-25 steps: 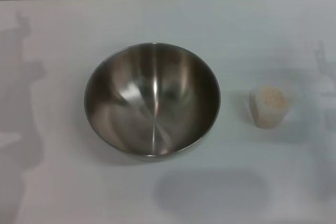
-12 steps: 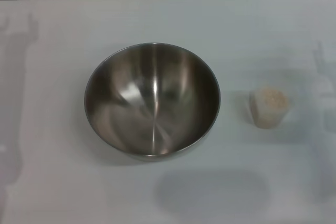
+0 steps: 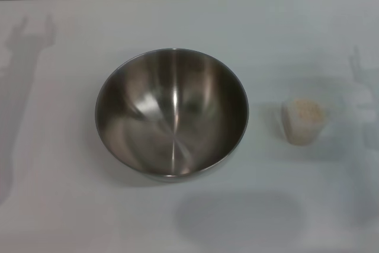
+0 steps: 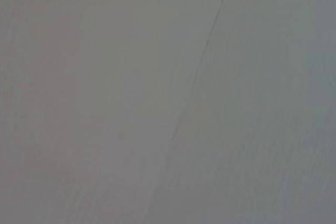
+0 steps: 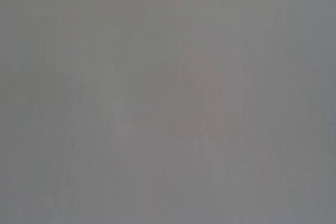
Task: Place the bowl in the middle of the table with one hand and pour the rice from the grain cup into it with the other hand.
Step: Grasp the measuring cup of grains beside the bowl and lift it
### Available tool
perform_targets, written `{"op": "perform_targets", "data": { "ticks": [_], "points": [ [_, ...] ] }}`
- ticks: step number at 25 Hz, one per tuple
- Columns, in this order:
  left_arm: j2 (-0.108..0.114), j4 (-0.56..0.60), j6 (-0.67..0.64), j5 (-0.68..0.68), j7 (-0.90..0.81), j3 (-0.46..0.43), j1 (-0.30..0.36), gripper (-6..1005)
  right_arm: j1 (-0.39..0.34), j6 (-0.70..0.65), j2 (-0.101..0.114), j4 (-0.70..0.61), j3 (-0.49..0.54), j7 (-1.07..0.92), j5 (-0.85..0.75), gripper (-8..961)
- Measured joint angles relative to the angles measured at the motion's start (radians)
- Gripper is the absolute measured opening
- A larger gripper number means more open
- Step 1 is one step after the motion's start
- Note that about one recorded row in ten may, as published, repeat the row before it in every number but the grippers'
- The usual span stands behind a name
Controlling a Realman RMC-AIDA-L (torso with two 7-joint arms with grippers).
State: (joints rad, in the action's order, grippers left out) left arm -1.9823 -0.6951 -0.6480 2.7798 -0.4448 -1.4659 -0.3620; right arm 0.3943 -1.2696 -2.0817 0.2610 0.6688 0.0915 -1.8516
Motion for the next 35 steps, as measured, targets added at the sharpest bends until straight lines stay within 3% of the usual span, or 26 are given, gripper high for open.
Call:
{"op": "perform_targets", "data": {
  "ticks": [5,16,35],
  "points": [
    [-0.034,0.021,-0.012,0.081,0.004,-0.109,0.004,590,-0.021,0.008,-0.004,0.033,-0.011,-0.005,-0.001,673],
    [-0.028,0.027,-0.005,0.108,0.062,-0.122,-0.009,590,-0.126,0.000,-0.007,0.149,-0.095,0.011,-0.001,672],
    [-0.025,0.052,0.032,0.109,0.064,-0.148,-0.022,590,-0.247,-0.026,-0.009,0.232,-0.223,0.040,0.006,674]
  ]
}}
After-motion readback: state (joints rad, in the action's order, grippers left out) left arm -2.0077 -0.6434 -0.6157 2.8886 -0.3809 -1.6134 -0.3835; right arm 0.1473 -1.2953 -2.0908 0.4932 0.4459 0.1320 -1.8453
